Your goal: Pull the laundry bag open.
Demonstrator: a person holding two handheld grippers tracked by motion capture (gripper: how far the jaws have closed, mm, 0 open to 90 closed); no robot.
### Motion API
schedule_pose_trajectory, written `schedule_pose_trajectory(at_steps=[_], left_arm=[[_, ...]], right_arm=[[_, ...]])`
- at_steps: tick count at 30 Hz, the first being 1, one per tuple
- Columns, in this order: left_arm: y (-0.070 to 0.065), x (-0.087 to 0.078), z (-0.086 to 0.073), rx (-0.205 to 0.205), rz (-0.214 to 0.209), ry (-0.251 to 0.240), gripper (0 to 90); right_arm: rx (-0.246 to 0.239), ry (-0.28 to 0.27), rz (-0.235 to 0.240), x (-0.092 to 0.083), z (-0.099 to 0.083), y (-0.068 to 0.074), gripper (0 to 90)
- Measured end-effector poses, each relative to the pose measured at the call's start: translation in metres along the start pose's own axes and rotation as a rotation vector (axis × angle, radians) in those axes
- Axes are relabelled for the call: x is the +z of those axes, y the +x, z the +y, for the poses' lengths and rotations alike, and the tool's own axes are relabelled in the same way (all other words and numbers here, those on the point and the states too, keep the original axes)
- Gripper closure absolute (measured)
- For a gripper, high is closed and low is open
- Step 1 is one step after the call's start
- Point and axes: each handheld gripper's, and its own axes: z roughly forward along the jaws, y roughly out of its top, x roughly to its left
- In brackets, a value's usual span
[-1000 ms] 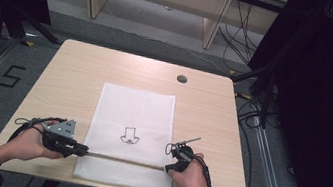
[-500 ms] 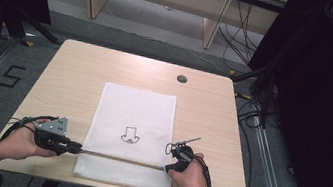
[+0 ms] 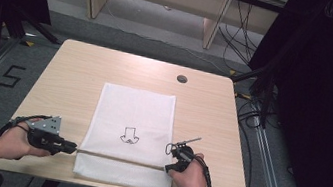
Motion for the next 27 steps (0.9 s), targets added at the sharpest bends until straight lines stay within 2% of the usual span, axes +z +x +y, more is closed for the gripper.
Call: schedule_pose_trajectory(at_steps=[1, 2, 3, 6, 8, 9, 10, 11, 12, 13, 15, 16, 17, 18, 19, 21, 22, 23, 24, 25, 26, 27], left_arm=[[0.001, 0.001, 0.000, 0.000, 0.002, 0.004, 81.8], [0.001, 0.001, 0.000, 0.000, 0.002, 0.004, 81.8], [0.002, 0.001, 0.000, 0.000, 0.005, 0.005, 81.8], [0.002, 0.002, -0.001, -0.008, 0.005, 0.007, 81.7], [0.004, 0.003, 0.000, 0.026, 0.023, 0.010, 81.5], [0.004, 0.003, 0.000, 0.026, 0.023, 0.010, 81.4], [0.004, 0.004, 0.000, 0.006, 0.027, 0.003, 81.3], [0.003, 0.005, 0.000, -0.002, 0.022, -0.001, 81.1], [0.003, 0.005, 0.000, 0.002, 0.033, 0.006, 80.1], [0.005, 0.004, 0.000, 0.023, 0.050, 0.017, 77.1], [0.006, 0.002, 0.000, 0.003, 0.048, -0.022, 69.8], [0.005, 0.001, 0.000, -0.018, 0.041, -0.056, 66.8], [0.006, -0.002, 0.001, -0.018, 0.051, -0.069, 64.1], [0.006, -0.002, 0.001, -0.018, 0.051, -0.069, 61.5], [0.007, -0.003, 0.003, -0.049, 0.062, -0.118, 58.2], [0.008, -0.003, 0.005, -0.059, 0.066, -0.126, 52.8], [0.008, -0.002, 0.007, -0.083, 0.083, -0.139, 52.8], [0.009, 0.002, 0.011, -0.100, 0.093, -0.154, 47.9], [0.012, 0.007, 0.018, -0.111, 0.116, -0.173, 46.1], [0.013, 0.010, 0.023, -0.142, 0.128, -0.185, 44.6], [0.013, 0.010, 0.023, -0.142, 0.128, -0.185, 43.1], [0.015, 0.018, 0.033, -0.200, 0.144, -0.224, 41.6]], right_arm=[[-0.020, -0.013, 0.004, 0.001, 0.000, -0.001, 90.0], [-0.020, -0.013, 0.004, 0.001, 0.000, -0.001, 90.0], [-0.059, -0.034, 0.009, 0.002, 0.000, -0.003, 90.0], [-0.061, -0.036, 0.010, 0.002, 0.000, -0.004, 90.0], [-0.067, -0.037, 0.010, 0.003, 0.000, -0.004, 90.0], [-0.036, -0.013, 0.000, 0.002, 0.000, -0.002, 90.0], [-0.022, -0.010, 0.002, 0.000, 0.000, 0.000, 90.0], [-0.023, -0.014, -0.003, 0.000, 0.000, 0.001, 90.0], [-0.024, -0.013, -0.004, 0.000, -0.001, 0.001, 90.0], [-0.046, -0.019, -0.002, 0.000, -0.001, 0.000, 90.0], [-0.012, -0.010, -0.018, 0.000, -0.001, 0.001, 90.0], [-0.011, -0.013, -0.013, 0.000, -0.001, 0.001, 90.0], [0.011, -0.012, 0.004, 0.000, -0.002, 0.002, 90.0], [0.011, -0.012, 0.004, 0.000, -0.002, 0.002, 90.0], [-0.016, -0.018, -0.010, 0.000, -0.002, 0.002, 90.0], [-0.017, -0.018, -0.005, 0.000, -0.002, 0.002, 90.0], [-0.030, -0.021, -0.017, 0.000, -0.002, 0.002, 90.0], [-0.032, -0.021, -0.018, 0.000, -0.002, 0.002, 90.0], [-0.029, -0.021, -0.015, 0.000, -0.002, 0.002, 90.0], [-0.028, -0.019, -0.006, 0.000, -0.002, 0.002, 90.0], [-0.024, -0.021, -0.005, -0.001, -0.002, 0.001, 90.0], [-0.026, -0.021, -0.002, -0.001, -0.003, 0.001, 90.0]])
